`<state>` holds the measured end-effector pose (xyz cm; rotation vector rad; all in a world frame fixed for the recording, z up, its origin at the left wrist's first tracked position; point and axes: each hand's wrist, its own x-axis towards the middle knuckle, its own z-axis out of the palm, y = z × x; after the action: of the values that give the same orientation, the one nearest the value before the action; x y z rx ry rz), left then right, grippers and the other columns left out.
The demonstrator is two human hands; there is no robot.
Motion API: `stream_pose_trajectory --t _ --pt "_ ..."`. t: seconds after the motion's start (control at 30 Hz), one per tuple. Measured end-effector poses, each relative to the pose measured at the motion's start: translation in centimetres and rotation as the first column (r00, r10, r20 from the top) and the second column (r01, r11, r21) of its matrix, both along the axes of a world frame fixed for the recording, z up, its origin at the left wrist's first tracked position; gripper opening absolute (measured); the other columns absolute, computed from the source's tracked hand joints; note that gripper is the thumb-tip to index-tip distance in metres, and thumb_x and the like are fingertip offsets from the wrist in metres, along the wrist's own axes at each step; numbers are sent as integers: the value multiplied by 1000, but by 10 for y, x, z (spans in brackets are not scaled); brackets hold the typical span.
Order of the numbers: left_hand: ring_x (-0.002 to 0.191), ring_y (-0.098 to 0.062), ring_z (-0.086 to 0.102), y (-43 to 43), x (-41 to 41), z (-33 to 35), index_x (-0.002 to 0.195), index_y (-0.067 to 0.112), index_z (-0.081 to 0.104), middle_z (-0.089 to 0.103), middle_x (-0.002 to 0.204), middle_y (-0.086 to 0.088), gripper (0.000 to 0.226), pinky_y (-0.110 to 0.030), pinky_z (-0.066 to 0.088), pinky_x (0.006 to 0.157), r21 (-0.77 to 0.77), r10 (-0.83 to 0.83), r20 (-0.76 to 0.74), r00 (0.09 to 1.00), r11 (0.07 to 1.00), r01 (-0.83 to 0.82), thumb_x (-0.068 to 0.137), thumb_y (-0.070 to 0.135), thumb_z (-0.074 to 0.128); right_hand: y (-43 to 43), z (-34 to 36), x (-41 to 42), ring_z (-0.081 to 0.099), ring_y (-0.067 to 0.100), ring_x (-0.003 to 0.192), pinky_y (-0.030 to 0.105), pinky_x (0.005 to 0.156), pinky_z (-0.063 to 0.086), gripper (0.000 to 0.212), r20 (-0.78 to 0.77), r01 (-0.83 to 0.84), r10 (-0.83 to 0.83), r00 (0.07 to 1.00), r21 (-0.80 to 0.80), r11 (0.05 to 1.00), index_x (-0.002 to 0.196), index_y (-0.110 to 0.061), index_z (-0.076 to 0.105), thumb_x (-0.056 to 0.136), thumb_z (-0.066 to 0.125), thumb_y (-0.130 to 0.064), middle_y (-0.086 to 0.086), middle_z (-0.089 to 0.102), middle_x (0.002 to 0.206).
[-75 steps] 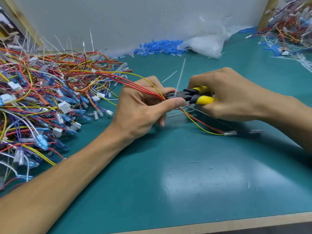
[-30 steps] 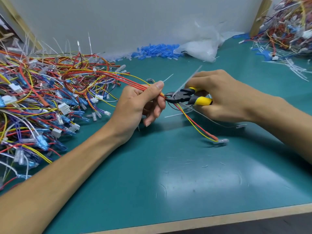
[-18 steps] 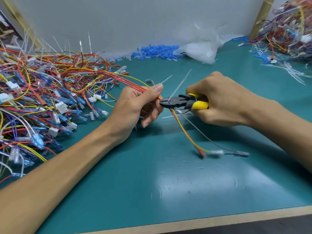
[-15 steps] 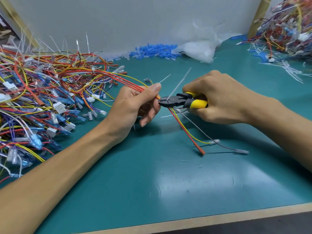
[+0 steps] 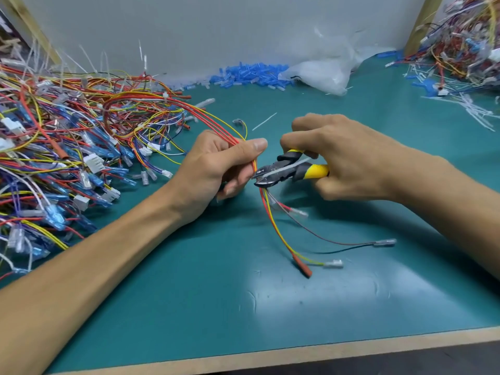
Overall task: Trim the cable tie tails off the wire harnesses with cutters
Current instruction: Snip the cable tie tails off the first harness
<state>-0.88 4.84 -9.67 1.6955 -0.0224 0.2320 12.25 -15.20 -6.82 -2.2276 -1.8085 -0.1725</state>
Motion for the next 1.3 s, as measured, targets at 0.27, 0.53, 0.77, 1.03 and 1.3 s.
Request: stream_pose_trajectory --t 0.27,0.53,0.77,1.03,1.3 --pt "30 -17 23 2 2 -3 45 16 53 30 39 -6 53 -20 19 42 -1 57 -11 998 998 -57 90 40 66 4 -7 -2 45 18 66 53 58 41 31 -95 -17 16 995 -14 1000 74 -29 33 76 59 -12 -5 40 72" --pt "31 -17 18 1 3 -3 43 15 52 28 36 -4 55 -22 17 42 -17 97 -7 995 995 -97 93 33 66 6 -9 -4 44 38 66 56 55 43 17 -39 38 -40 998 -52 998 72 -18 36 77 48 -28 10 47 64" --pt "30 -15 18 0 3 -2 44 13 53 29 32 0 56 -21 15 42 -54 110 -14 994 992 -111 97 25 60 5 -6 -9 34 35 59 43 47 32 30 -72 74 -76 994 -34 997 68 -14 41 75 35 -43 9 39 54" --pt "30 -16 23 0 5 1 47 16 60 35 34 0 53 -25 13 42 -184 166 28 986 970 -158 99 23 56 4 -5 -11 27 31 60 42 50 31 33 -163 208 -202 966 21 978 64 -13 43 86 63 -28 10 34 54" --pt "33 -16 32 -6 4 1 84 6 75 57 66 -2 39 -24 21 36 -61 197 210 958 980 -188 109 21 48 4 -1 -2 37 32 57 43 52 44 21 -278 480 -459 844 8 877 70 -4 54 71 69 -18 27 56 65"
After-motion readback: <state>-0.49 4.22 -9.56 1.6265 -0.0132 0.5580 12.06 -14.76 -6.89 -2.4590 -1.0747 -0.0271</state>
